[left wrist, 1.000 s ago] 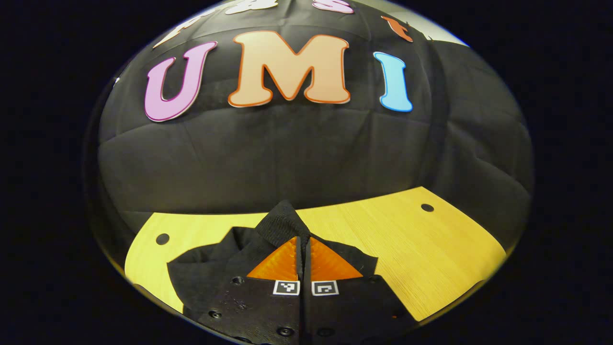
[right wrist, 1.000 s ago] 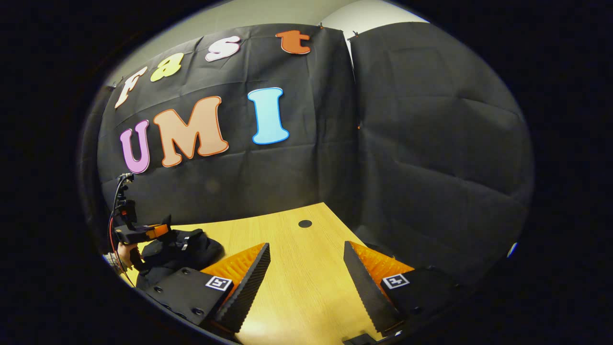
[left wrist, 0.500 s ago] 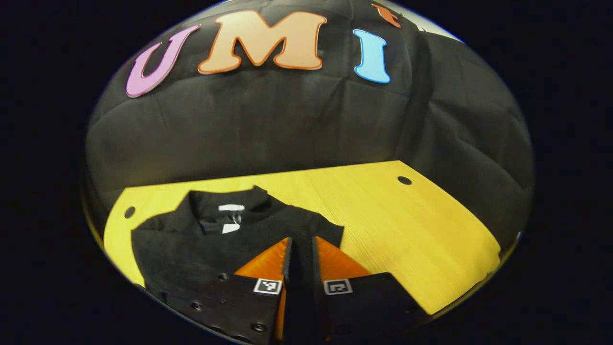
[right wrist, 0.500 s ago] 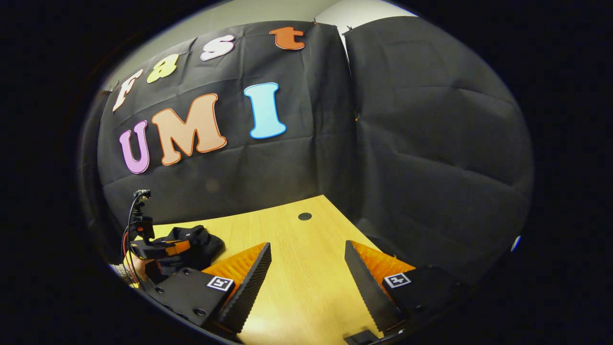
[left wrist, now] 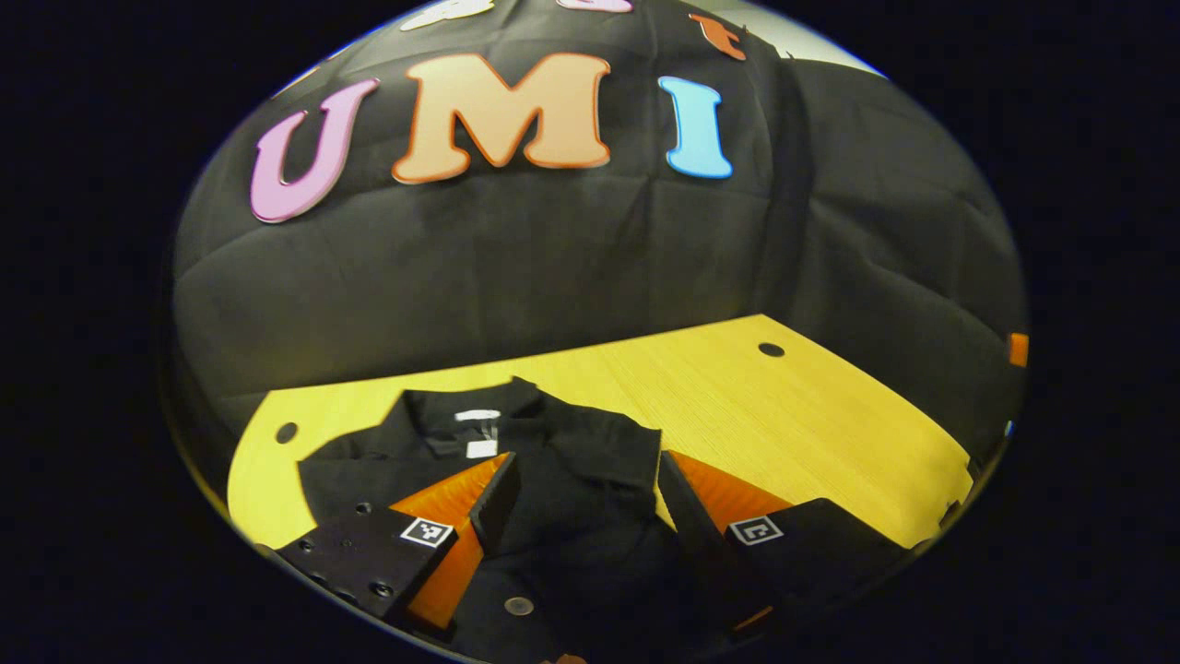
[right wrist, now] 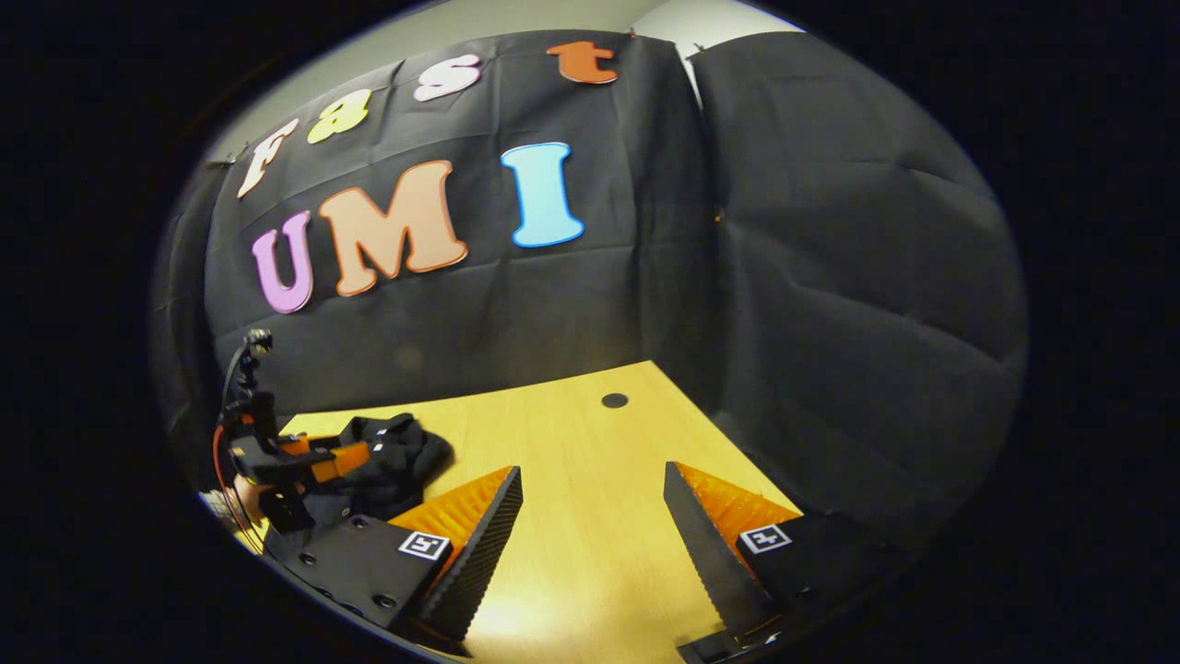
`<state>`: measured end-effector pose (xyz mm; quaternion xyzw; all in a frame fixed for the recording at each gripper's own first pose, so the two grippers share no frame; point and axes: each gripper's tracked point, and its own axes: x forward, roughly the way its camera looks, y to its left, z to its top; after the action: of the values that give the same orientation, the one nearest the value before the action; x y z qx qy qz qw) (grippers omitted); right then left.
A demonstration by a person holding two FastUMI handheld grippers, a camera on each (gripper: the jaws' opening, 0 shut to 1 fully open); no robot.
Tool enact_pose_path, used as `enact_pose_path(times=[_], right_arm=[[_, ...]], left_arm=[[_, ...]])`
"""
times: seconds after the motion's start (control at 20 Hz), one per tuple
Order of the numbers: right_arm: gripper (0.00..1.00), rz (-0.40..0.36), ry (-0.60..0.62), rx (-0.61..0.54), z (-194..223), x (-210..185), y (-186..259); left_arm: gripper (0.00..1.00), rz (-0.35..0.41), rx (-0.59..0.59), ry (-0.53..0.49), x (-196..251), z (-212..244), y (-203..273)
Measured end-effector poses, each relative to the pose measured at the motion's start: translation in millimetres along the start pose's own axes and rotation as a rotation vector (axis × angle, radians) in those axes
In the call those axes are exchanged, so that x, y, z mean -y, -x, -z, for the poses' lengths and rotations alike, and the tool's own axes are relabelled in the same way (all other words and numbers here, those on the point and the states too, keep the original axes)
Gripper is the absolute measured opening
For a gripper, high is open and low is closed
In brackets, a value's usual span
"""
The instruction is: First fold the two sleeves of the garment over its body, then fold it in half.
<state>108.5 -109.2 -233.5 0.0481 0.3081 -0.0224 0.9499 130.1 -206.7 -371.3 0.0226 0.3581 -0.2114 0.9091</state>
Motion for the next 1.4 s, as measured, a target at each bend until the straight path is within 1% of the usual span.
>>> enact_pose_path(times=[0.1, 0.15, 0.2, 0.25, 0.3, 0.35, 0.4, 0.45, 0.5, 0.55, 0.6, 0.65, 0.75, 0.8, 0.85, 0.9, 1.0, 1.05, 1.15, 1.2, 1.25, 1.3, 1.35, 1.4], right_arm=[[0.98, -0.051, 0.039, -0.041, 18.7, -27.3, 1.2], [0.98, -0.093, 0.053, -0.071, 31.1, -47.0, 4.3], [0.95, -0.127, 0.063, -0.089, 39.9, -65.9, 8.2], [0.98, -0.167, 0.072, -0.106, 51.3, -87.2, 14.0], [0.98, -0.203, 0.085, -0.121, 62.9, -108.6, 18.7], [0.95, -0.231, 0.103, -0.140, 76.9, -128.3, 24.4], [0.98, -0.244, 0.129, -0.161, 93.8, -143.0, 31.1], [0.98, -0.247, 0.159, -0.185, 110.4, -155.8, 39.1], [0.94, -0.253, 0.177, -0.202, 124.4, -166.7, 46.9], [0.98, -0.260, 0.193, -0.221, 138.5, -178.4, 56.9], [0.94, -0.266, 0.210, -0.239, 153.0, -186.4, 66.0], [0.98, -0.262, 0.230, -0.254, 166.9, -192.2, 73.4], [0.98, -0.245, 0.265, -0.306, 199.5, -195.6, 83.4], [0.94, -0.234, 0.273, -0.341, 216.9, -195.1, 88.7], [0.94, -0.224, 0.278, -0.373, 232.5, -195.4, 93.8], [0.99, -0.215, 0.281, -0.401, 244.8, -195.6, 94.5], [0.99, -0.188, 0.277, -0.431, 266.7, -192.8, 99.6], [0.95, -0.180, 0.269, -0.446, 276.0, -192.7, 99.4], [0.95, -0.169, 0.267, -0.460, 288.7, -191.6, 94.2], [0.99, -0.157, 0.277, -0.462, 291.4, -188.0, 90.1], [0.95, -0.142, 0.290, -0.480, 295.7, -183.7, 86.9], [0.99, -0.127, 0.300, -0.491, 298.5, -183.6, 84.0], [0.95, -0.121, 0.306, -0.496, 299.7, -183.1, 80.0], [0.95, -0.118, 0.310, -0.508, 302.8, -182.1, 76.9]], left_arm=[[0.93, -0.052, 0.051, 0.025, -29.0, -9.7, 36.5], [0.92, -0.080, 0.068, 0.038, -44.3, -7.4, 56.5], [0.92, -0.106, 0.070, 0.037, -58.8, -2.3, 73.3], [0.92, -0.141, 0.059, 0.028, -76.5, 9.1, 92.8], [0.92, -0.177, 0.033, 0.015, -93.9, 24.7, 111.4], [0.92, -0.205, 0.003, 0.006, -107.8, 43.4, 131.4], [0.92, -0.225, -0.021, 0.003, -118.4, 59.8, 151.3], [0.92, -0.237, -0.046, 0.010, -123.7, 76.2, 170.8], [0.92, -0.244, -0.070, 0.020, -128.1, 93.4, 190.7], [0.92, -0.246, -0.092, 0.029, -130.9, 110.8, 209.9], [0.92, -0.249, -0.110, 0.038, -133.1, 127.2, 226.9], [0.92, -0.245, -0.129, 0.051, -134.0, 144.0, 241.1], [0.92, -0.236, -0.186, 0.063, -135.2, 179.9, 266.0], [0.92, -0.237, -0.210, 0.062, -137.4, 195.2, 275.6], [0.92, -0.242, -0.235, 0.069, -139.5, 208.2, 285.0], [0.92, -0.250, -0.267, 0.083, -141.5, 221.9, 293.2], [0.93, -0.250, -0.312, 0.124, -141.2, 244.3, 305.6], [0.93, -0.251, -0.328, 0.136, -140.2, 252.6, 309.8], [0.93, -0.255, -0.353, 0.140, -141.0, 265.1, 313.1], [0.93, -0.255, -0.360, 0.138, -140.5, 268.9, 313.6], [0.93, -0.255, -0.370, 0.138, -139.1, 275.5, 315.1], [0.93, -0.261, -0.388, 0.137, -138.8, 284.3, 315.7], [0.93, -0.262, -0.425, 0.147, -137.4, 295.4, 318.0], [0.94, -0.275, -0.377, 0.148, -140.0, 289.7, 316.5]])
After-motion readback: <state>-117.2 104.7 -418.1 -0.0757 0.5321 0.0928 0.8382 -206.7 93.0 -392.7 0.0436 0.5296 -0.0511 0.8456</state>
